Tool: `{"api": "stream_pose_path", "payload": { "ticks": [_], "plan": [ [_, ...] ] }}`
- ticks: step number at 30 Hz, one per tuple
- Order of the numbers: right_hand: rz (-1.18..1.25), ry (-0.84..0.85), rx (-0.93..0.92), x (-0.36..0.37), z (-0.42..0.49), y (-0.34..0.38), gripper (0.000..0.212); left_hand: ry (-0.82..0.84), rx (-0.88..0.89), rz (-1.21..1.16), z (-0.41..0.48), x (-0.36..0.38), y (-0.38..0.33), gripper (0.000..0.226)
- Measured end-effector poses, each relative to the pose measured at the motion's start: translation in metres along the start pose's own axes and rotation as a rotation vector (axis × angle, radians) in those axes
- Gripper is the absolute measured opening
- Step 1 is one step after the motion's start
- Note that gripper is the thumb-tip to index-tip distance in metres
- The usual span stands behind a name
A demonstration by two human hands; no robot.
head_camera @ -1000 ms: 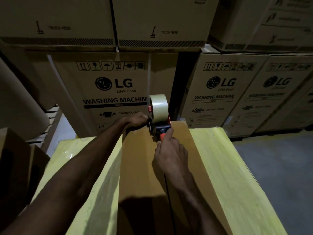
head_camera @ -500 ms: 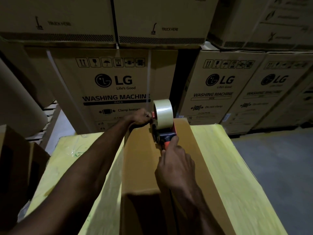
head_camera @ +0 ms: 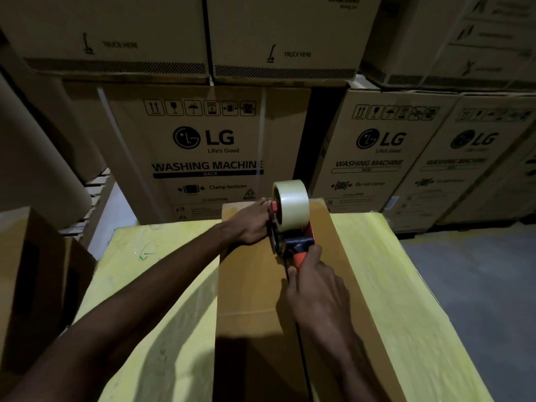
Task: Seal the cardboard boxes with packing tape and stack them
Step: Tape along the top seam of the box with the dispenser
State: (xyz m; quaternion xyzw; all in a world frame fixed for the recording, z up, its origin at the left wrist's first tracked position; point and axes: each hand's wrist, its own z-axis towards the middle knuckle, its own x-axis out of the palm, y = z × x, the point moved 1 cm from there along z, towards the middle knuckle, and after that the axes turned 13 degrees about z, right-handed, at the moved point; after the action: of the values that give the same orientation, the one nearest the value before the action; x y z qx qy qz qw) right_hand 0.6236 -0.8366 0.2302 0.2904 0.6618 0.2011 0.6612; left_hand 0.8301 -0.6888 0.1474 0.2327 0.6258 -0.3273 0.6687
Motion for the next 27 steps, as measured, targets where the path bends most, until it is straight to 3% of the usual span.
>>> {"api": "stream_pose_path", "payload": {
  "ticks": [10, 15, 20, 22, 25, 27],
  "plan": [
    [-0.033, 0.015, -0.001, -0.001, -0.007, 0.004, 0.049, 0.064, -0.022, 0.006, -0.01, -0.011, -0.006, 0.036],
    [-0.045, 0.019, -0.001, -0.006, -0.022, 0.001, 0.047, 0.103, -0.018, 0.1, -0.009, -0.014, -0.016, 0.043],
    [-0.067, 0.06, 0.021, -0.013, -0.05, 0.003, 0.042, 0.11, -0.052, 0.076, -0.008, -0.013, -0.013, 0.033],
    [-0.074, 0.097, 0.032, -0.016, -0.063, 0.005, 0.043, 0.163, -0.044, 0.118, -0.009, -0.016, -0.017, 0.043],
    [-0.073, 0.15, 0.051, -0.021, -0.089, 0.004, 0.034, 0.277, -0.046, 0.223, -0.007, -0.009, -0.014, 0.077],
    [-0.058, 0.161, 0.068, -0.022, -0.107, 0.003, 0.033, 0.284, -0.059, 0.259, -0.006, -0.002, -0.009, 0.074]
  ]
}}
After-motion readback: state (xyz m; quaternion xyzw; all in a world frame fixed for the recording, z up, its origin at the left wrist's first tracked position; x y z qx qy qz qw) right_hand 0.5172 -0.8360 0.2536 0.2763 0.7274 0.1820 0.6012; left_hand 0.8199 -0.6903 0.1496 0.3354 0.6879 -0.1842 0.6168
